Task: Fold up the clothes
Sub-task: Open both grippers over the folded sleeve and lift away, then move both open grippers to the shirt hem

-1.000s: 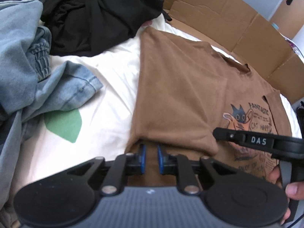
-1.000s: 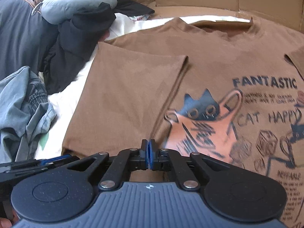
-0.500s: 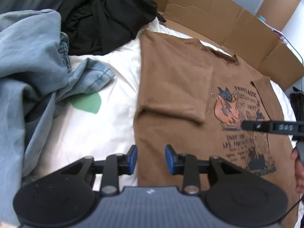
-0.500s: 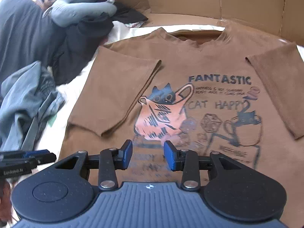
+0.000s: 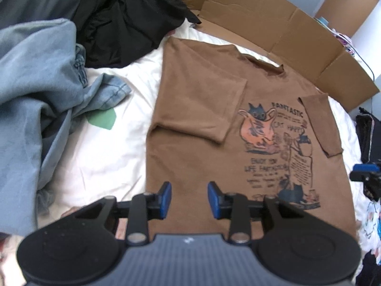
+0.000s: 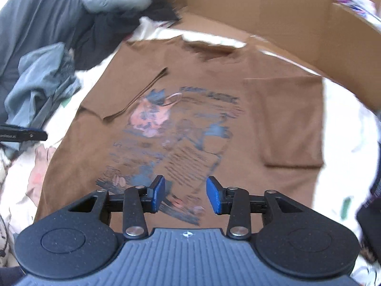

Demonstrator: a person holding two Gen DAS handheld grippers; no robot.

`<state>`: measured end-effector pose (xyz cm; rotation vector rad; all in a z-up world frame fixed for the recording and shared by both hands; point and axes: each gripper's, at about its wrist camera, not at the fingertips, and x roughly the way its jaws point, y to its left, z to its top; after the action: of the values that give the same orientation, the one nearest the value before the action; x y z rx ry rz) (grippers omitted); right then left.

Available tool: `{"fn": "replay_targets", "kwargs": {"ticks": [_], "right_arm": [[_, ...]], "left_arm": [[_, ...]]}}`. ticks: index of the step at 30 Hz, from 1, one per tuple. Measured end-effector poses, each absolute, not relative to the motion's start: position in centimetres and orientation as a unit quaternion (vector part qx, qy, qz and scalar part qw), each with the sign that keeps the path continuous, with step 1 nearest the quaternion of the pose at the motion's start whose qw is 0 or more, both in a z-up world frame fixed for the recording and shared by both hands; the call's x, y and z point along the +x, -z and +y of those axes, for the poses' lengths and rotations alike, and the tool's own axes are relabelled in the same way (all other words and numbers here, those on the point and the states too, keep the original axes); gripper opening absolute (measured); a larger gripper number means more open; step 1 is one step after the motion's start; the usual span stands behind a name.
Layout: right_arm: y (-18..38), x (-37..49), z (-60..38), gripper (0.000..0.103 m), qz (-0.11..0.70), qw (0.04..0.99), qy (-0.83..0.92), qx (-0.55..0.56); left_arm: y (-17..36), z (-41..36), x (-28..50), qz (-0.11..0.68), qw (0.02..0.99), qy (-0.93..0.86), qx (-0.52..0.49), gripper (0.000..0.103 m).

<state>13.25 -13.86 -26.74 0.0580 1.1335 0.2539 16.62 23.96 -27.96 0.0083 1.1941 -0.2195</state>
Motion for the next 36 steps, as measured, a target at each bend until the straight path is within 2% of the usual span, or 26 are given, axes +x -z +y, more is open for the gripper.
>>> {"fn": "replay_targets", "kwargs": {"ticks": [8,15,18,20,23,27,29,31,36], "right_arm": [[25.3,8.3,-18.5,0.051,0.501,0.858,-0.068,0.092],[23.0,5.0,-19.2,0.052,0.505,0.857,-0.043,0.094],[20.9,3.8,-19.6,0.053,0.514,0.852,-0.046,0.087],[19.2,2.8,-20.0,0.057,0.511,0.855,-0.046,0.084],[16.9,1.4,-21.1,0.063,0.501,0.862,-0.032,0.071],[14.7,-0.2,-23.0,0.064,0.489,0.869,-0.005,0.075],[13.9,-0.9,-24.0,0.067,0.483,0.872,0.006,0.082],[13.3,-1.7,-24.9,0.068,0.479,0.874,0.014,0.084],[12.2,-4.3,-26.2,0.073,0.469,0.88,0.031,0.074]], "left_arm": [[21.1,22.8,16.3,0.558,0.821,0.117,0.035,0.041],[15.4,23.2,16.7,0.552,0.825,0.115,0.044,0.046],[14.0,24.1,15.9,0.557,0.823,0.11,0.035,0.049],[13.2,24.6,15.0,0.558,0.823,0.105,0.034,0.057],[12.2,25.4,13.8,0.554,0.826,0.098,0.032,0.064],[11.3,26.1,12.0,0.554,0.827,0.087,0.035,0.066],[10.8,26.2,10.9,0.552,0.827,0.091,0.047,0.074],[10.2,26.4,9.7,0.55,0.828,0.091,0.048,0.077],[10.0,27.0,6.5,0.551,0.829,0.088,0.034,0.078]]}}
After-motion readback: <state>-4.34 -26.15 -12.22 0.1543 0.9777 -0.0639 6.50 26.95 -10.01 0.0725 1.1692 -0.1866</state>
